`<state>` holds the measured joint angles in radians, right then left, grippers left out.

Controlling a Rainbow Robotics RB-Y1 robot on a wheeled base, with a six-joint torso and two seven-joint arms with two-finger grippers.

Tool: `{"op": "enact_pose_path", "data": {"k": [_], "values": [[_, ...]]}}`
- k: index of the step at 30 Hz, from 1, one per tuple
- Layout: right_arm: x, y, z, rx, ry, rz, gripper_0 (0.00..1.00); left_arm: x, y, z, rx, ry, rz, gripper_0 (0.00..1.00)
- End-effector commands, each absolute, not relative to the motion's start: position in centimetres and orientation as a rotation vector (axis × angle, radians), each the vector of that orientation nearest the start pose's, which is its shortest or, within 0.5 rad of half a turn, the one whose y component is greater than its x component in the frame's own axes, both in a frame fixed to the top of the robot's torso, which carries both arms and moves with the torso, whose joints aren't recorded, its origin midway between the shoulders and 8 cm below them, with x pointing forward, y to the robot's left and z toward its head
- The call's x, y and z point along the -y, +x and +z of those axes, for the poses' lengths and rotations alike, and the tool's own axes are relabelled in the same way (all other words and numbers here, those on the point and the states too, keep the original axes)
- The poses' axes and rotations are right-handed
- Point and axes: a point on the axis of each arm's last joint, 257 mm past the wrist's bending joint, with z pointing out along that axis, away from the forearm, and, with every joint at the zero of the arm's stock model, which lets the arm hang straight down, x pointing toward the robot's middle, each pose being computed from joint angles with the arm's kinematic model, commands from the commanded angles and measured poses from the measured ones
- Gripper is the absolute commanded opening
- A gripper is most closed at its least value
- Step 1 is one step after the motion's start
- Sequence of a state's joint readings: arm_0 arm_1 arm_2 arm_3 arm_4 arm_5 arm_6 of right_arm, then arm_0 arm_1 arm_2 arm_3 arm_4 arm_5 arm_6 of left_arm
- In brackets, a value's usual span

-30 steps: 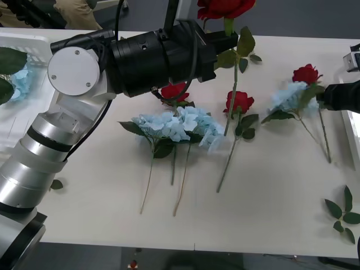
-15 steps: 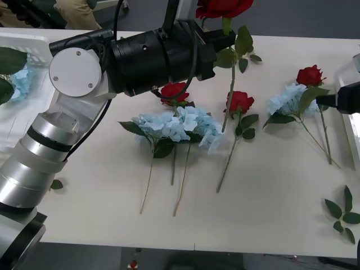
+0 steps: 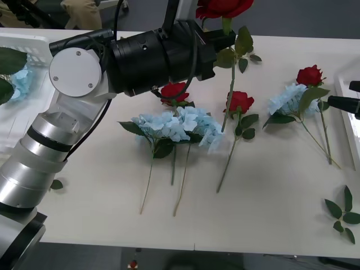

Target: Put the red flowers into the right box and the blue flowers into the left box

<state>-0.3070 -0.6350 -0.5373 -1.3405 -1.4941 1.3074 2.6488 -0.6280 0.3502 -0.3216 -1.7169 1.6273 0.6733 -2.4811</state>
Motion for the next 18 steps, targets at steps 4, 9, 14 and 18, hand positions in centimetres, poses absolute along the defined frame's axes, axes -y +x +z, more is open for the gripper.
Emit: {"op": "enact_pose_path", "data": {"k": [4,9,14,18], "values": [[33.2,49.2,-9.7,-1.656,-0.686,0.592,1.00,9.5,45.7,5.1,-1.100,0.989,-0.850,0.00],[30.7,47.5,-8.9,-1.589,-0.695,0.736,1.00,9.5,45.7,5.1,-1.100,0.989,-0.850,0.00],[28.8,45.6,-7.9,-1.525,-0.722,0.850,1.00,9.5,45.7,5.1,-1.100,0.989,-0.850,0.00],[26.9,43.5,-7.1,-1.457,-0.764,0.966,1.00,9.5,45.7,5.1,-1.100,0.989,-0.850,0.00]]}}
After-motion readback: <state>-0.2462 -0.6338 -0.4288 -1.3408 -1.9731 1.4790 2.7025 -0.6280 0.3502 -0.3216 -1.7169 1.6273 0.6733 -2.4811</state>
